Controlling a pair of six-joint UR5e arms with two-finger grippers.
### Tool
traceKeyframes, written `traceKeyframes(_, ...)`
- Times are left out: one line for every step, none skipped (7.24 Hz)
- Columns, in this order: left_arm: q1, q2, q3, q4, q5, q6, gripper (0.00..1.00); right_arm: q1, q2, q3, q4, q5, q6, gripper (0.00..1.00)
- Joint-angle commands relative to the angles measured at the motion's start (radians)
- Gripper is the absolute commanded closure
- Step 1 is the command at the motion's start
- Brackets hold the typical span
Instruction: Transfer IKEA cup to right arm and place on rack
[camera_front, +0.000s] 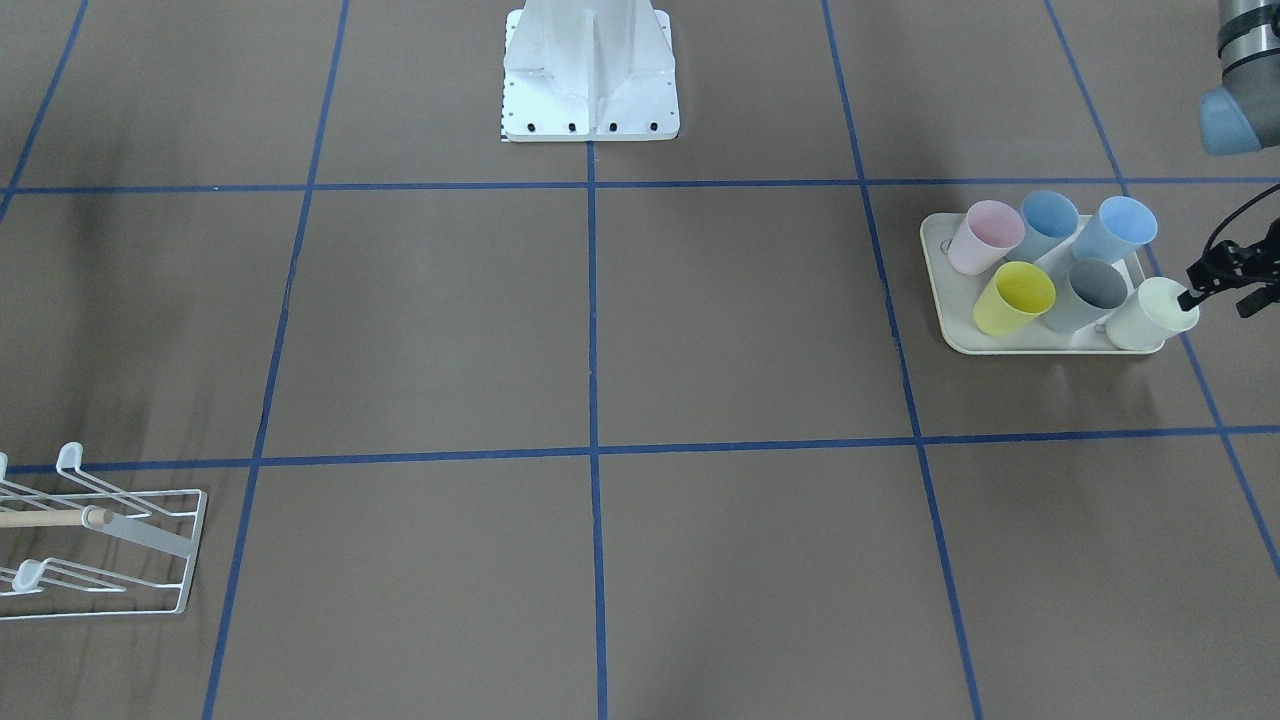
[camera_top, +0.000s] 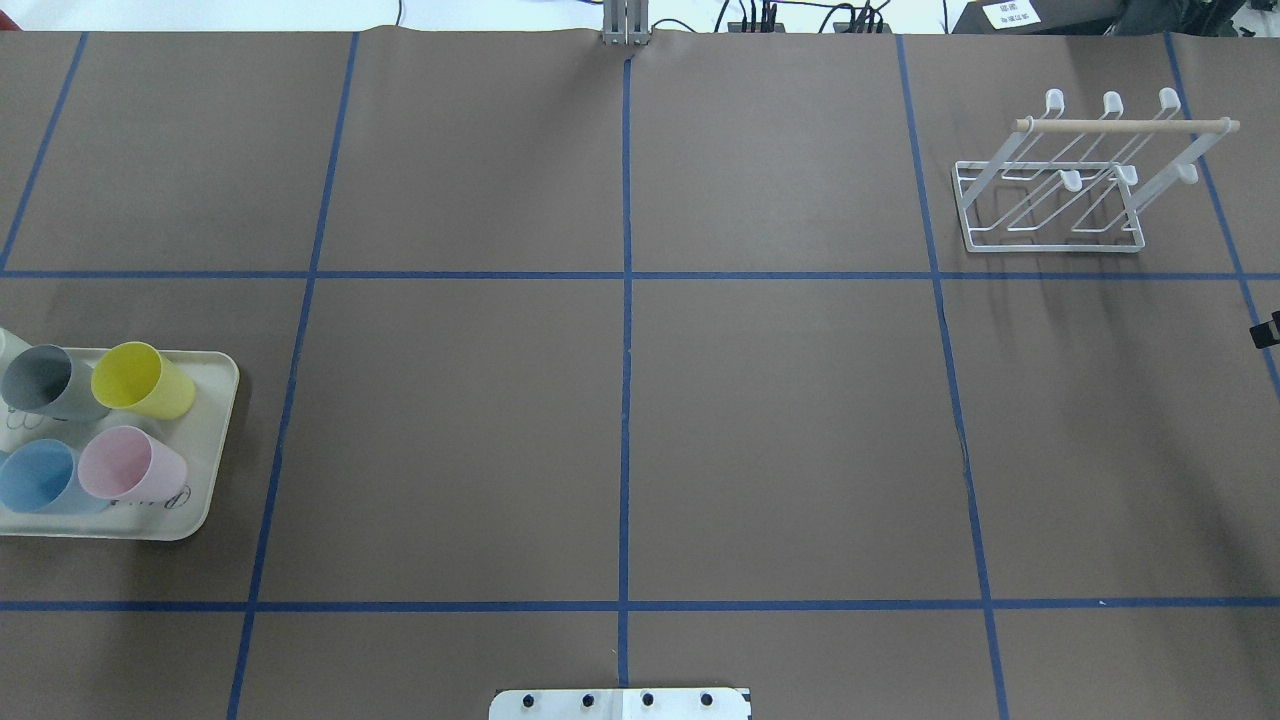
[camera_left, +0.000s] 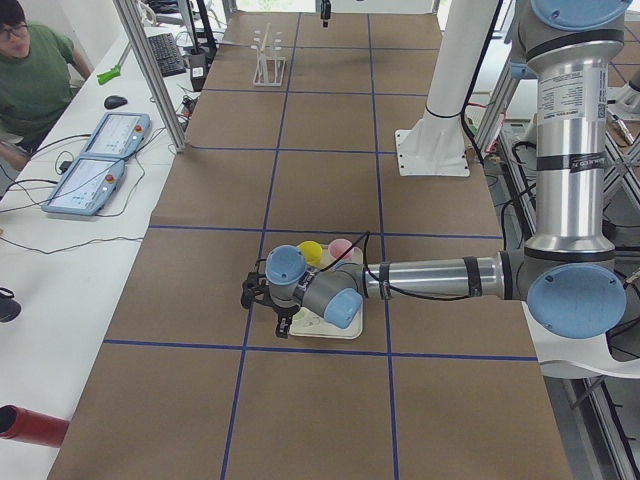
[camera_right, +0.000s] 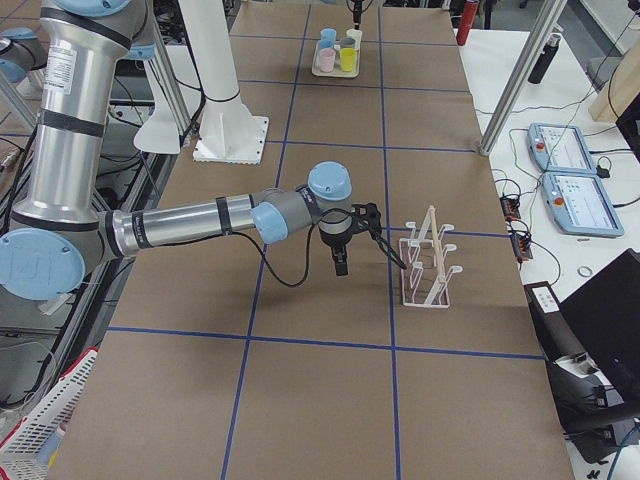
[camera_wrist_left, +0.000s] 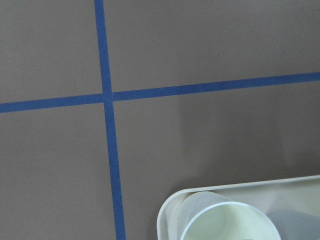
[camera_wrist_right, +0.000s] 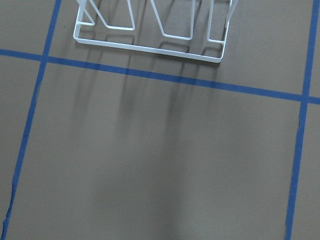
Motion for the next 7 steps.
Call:
traceKeyframes(0.028,0.000,0.004,0.000,0.001,0.003,0.49,0.000,0.000,-0.002,0.000,0.000,0.000,0.00)
traceKeyframes(0.031,0.000,0.004,0.002,0.001,0.003,0.57,0.000,0.000,-0.002,0.000,-0.002,0.000,0.00)
traceKeyframes(0.031,0.000,0.004,0.002,0.001,0.002,0.70,0.000,-0.002,-0.002,0.000,-0.002,0.000,0.00)
traceKeyframes(0.031,0.000,0.004,0.003,0.001,0.003,0.85,-0.002,-0.002,-0.002,0.000,-0.002,0.000,0.00)
traceKeyframes(0.031,0.000,0.004,0.005,0.001,0.003,1.00,0.000,0.000,-0.002,0.000,0.000,0.000,0.00)
traceKeyframes(0.031,0.001,0.004,0.005,0.001,0.006,1.00,0.000,0.000,-0.002,0.000,0.002,0.000,0.00)
traceKeyframes(0.031,0.001,0.002,0.005,0.001,0.006,1.00,0.000,0.000,-0.002,0.000,0.002,0.000,0.00)
